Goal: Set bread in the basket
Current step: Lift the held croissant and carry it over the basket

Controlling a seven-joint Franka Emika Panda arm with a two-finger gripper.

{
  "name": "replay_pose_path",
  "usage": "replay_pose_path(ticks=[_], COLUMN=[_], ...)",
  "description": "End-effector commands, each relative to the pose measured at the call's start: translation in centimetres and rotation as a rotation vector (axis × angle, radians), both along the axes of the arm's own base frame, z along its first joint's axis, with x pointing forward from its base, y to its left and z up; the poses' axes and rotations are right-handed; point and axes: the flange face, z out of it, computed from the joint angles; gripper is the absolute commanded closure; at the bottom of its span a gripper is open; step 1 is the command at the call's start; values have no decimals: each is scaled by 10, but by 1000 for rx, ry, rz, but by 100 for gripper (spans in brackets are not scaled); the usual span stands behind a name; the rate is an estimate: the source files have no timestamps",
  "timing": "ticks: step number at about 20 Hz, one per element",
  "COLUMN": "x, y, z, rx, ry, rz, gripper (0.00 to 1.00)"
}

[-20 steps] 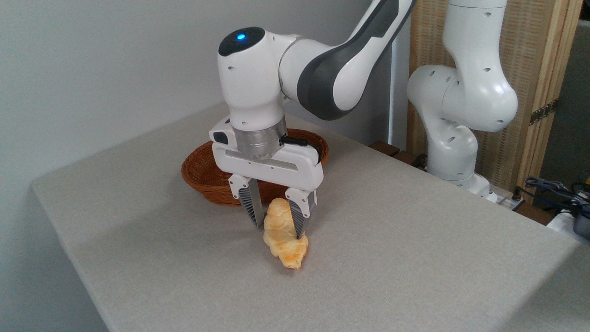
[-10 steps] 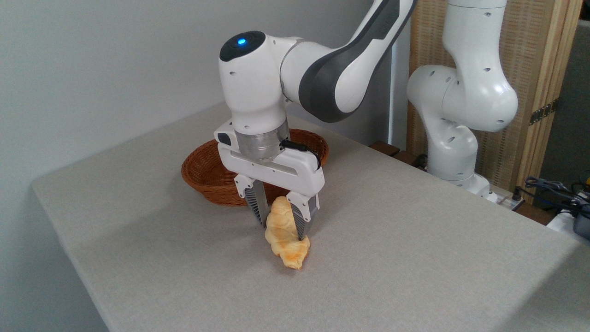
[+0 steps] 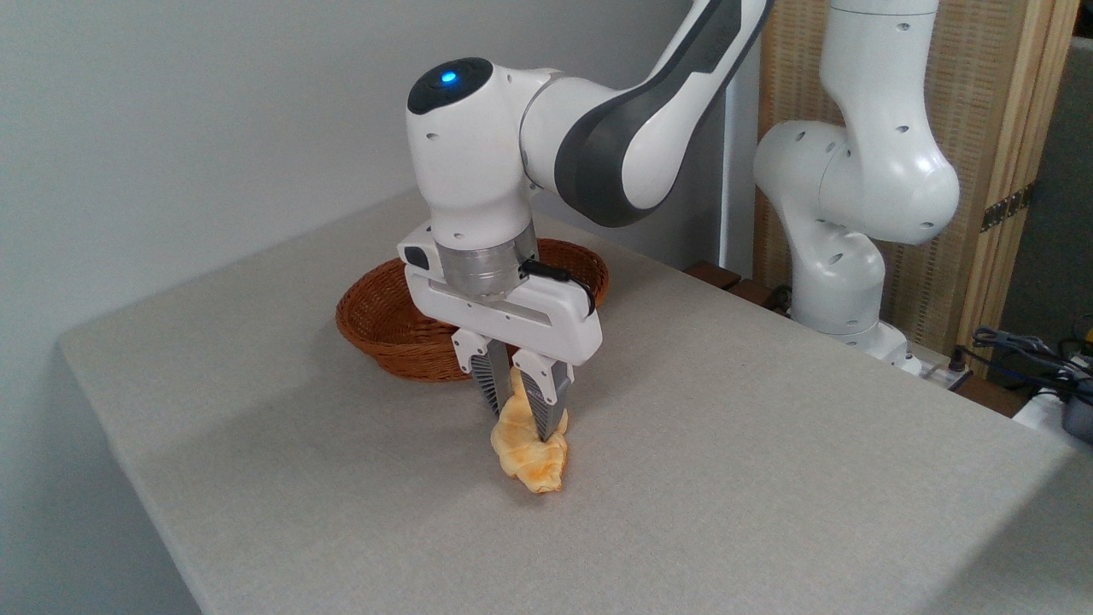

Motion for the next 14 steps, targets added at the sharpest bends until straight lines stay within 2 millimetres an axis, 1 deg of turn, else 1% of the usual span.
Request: replay_pose_path(ticks=[1, 2, 5, 6, 10, 11, 12, 14], x=[-3, -1, 7, 7, 5, 5, 6, 3], y=[2, 2, 0, 0, 1, 0, -2, -15], z=[3, 8, 34, 40, 50, 58, 68, 81], rx=[1, -1, -5, -6, -5, -7, -9, -24], ry=[3, -9, -64, -75, -95, -111, -131, -122], rz=[-13, -13, -11, -11, -14, -10, -10, -27], gripper=[64, 64, 64, 64, 64, 63, 63, 62])
